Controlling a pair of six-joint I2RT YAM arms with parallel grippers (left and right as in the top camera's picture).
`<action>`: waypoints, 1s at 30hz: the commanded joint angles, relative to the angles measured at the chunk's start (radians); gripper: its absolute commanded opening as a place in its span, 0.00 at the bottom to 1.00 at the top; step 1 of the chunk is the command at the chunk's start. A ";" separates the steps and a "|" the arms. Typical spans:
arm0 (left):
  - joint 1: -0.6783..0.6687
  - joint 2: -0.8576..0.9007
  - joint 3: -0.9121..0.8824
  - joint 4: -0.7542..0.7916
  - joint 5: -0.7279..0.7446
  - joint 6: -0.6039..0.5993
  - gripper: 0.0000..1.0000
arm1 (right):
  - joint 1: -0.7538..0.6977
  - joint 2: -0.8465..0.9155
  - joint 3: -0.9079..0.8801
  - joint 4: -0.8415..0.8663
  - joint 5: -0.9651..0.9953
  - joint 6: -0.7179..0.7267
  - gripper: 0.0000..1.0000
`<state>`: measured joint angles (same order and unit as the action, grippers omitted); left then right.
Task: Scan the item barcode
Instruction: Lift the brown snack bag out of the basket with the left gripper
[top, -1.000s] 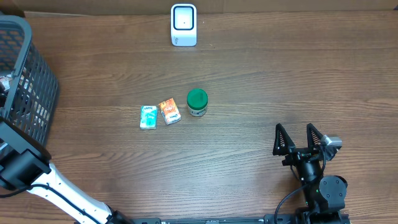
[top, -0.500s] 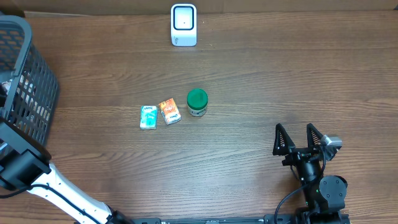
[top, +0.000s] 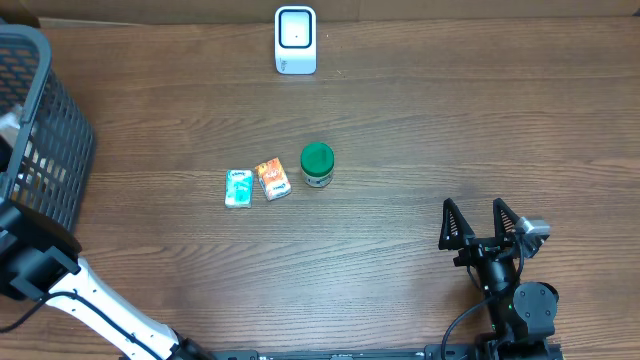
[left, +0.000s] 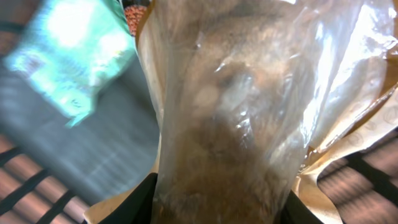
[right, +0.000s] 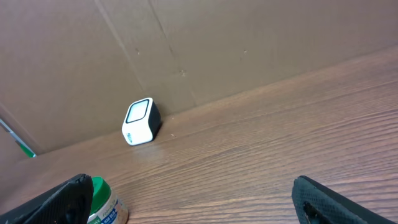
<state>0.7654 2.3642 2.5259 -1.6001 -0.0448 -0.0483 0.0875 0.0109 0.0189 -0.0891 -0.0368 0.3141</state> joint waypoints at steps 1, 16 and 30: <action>-0.007 -0.010 0.220 -0.077 0.005 -0.053 0.11 | 0.003 -0.008 -0.011 0.007 0.009 0.000 1.00; -0.072 -0.274 0.579 -0.027 0.387 -0.282 0.04 | 0.003 -0.008 -0.011 0.007 0.009 0.000 1.00; -0.508 -0.301 0.306 -0.090 0.313 -0.105 0.04 | 0.003 -0.008 -0.011 0.008 0.009 0.000 1.00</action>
<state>0.3382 2.0495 2.9414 -1.6871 0.3359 -0.2081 0.0875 0.0109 0.0189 -0.0891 -0.0364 0.3145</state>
